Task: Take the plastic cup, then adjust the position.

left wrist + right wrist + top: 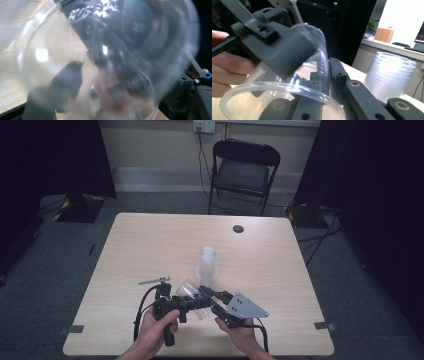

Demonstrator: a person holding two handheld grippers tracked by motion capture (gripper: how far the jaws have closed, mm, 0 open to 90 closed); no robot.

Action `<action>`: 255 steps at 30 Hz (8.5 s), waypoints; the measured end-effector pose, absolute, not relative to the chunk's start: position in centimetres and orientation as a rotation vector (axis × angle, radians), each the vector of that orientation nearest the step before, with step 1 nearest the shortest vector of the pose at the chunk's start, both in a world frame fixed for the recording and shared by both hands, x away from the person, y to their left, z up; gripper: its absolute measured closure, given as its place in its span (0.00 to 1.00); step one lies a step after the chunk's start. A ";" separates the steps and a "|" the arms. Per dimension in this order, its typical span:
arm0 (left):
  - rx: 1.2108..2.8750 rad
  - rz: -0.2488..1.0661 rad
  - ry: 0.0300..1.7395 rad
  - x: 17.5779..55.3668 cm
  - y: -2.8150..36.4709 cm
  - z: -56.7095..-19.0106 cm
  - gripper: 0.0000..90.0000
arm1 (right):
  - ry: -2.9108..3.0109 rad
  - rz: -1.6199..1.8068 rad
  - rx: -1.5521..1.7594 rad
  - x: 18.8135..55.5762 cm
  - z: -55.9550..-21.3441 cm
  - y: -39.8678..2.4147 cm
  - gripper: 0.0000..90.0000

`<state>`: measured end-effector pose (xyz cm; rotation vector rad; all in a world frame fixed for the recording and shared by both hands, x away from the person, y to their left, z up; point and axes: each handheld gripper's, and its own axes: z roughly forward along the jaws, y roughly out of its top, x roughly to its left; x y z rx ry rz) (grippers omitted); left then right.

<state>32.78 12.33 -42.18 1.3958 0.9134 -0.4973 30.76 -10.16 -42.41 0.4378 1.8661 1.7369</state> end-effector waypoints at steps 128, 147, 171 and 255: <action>2.208 0.474 0.030 29.1 9.3 -44.8 0.28 | 3.028 1.164 1.142 36.1 -44.3 -9.4 1.00; 2.173 0.518 0.017 28.9 9.2 -44.9 0.36 | 2.984 1.191 1.165 36.0 -44.2 -9.5 0.97; 2.091 0.415 0.235 30.4 10.9 -45.1 0.36 | 2.877 1.285 1.144 35.9 -43.5 -10.4 0.86; 1.693 0.310 0.734 35.6 17.8 -42.4 0.36 | 2.426 1.544 1.144 34.2 -41.9 -18.5 0.72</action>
